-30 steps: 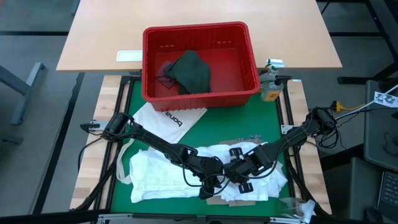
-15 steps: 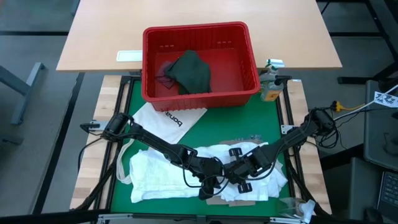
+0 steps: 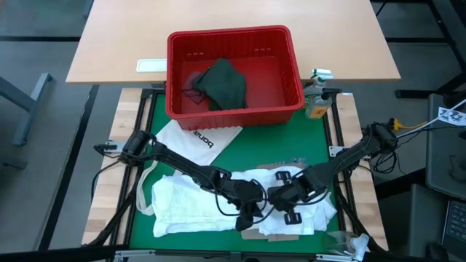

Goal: Fold Laundry from Bin
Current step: Fold the white polo shirt

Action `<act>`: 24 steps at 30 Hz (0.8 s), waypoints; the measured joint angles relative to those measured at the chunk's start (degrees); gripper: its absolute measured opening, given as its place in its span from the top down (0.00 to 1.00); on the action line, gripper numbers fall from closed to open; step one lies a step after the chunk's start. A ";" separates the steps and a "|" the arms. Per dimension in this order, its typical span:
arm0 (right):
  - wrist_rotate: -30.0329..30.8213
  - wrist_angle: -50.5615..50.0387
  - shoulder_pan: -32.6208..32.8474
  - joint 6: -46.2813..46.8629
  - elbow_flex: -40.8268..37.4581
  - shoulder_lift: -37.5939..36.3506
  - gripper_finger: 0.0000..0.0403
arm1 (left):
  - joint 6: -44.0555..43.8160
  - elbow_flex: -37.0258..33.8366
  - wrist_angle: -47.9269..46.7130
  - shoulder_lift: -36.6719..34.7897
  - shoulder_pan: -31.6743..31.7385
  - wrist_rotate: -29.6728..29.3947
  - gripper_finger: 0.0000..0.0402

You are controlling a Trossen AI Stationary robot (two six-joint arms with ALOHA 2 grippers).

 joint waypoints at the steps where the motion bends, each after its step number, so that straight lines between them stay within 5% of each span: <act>1: 0.90 -0.58 0.33 0.86 0.00 -0.81 0.99 | 0.00 0.02 0.30 -0.34 0.24 0.08 1.00; 12: 9.48 -14.07 4.01 14.97 0.00 -8.04 1.00 | -0.35 0.09 9.90 -0.78 4.09 0.48 1.00; 24: 10.90 -28.59 4.37 29.33 -0.10 -10.68 1.00 | 1.25 0.09 11.77 -0.68 10.51 -0.27 1.00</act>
